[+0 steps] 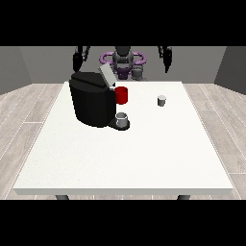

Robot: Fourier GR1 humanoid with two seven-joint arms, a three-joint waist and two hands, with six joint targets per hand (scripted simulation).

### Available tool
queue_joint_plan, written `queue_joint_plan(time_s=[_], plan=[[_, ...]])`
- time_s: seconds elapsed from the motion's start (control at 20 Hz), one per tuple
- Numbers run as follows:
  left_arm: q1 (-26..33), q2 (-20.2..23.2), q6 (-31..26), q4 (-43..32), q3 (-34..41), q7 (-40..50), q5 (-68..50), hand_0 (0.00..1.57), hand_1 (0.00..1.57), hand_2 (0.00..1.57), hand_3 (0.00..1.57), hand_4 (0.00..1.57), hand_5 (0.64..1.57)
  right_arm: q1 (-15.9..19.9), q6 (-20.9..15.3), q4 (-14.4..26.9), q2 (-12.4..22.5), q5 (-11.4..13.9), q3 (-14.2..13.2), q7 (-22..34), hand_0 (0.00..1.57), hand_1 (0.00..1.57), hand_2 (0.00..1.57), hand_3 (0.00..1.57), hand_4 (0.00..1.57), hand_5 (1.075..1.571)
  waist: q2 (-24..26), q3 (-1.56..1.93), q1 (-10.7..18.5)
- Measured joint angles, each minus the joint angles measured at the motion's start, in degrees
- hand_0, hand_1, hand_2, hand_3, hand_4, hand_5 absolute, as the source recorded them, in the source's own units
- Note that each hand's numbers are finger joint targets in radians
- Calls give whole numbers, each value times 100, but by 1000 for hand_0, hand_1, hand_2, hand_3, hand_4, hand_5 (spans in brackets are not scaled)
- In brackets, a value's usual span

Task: Insert the coffee pod into the coffee machine and close the lid

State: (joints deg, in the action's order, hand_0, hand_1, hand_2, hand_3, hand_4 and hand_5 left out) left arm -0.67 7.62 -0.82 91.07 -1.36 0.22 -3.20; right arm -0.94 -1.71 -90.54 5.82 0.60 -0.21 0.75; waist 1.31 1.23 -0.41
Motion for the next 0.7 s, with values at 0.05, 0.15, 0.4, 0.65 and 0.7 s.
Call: queue_joint_plan(time_s=[0.05, 0.15, 0.4, 0.65, 0.7], plan=[[38, 65, -70, 7, 14, -32, 13, 0, 0, 0, 0, 0, 1571, -25, 42, 40, 12, -40, -36, -55, 0, 0, 0, 0, 0, 1571, 11, -26, 21], [109, 186, -204, 45, -17, -131, 112, 0, 0, 0, 0, 0, 1571, -6, 96, 139, 24, -113, -118, -126, 0, 0, 0, 0, 0, 1571, 21, -65, 79], [410, 733, -721, 69, -147, -692, 489, 0, 0, 0, 0, 0, 1571, -35, -146, 320, 41, 106, -229, -250, 0, 0, 0, 0, 0, 1571, 52, -108, 209], [426, 1081, -965, -53, -144, -1130, 880, 0, 0, 0, 0, 0, 1571, 26, -678, 378, -94, 589, -170, -279, 0, 0, 0, 0, 0, 1571, 6, -119, 176], [324, 1126, -944, -143, -97, -1166, 966, 0, 0, 0, 0, 0, 1571, 19, -709, 389, -126, 652, -117, -355, 0, 0, 0, 0, 0, 1571, -54, -120, 94]])
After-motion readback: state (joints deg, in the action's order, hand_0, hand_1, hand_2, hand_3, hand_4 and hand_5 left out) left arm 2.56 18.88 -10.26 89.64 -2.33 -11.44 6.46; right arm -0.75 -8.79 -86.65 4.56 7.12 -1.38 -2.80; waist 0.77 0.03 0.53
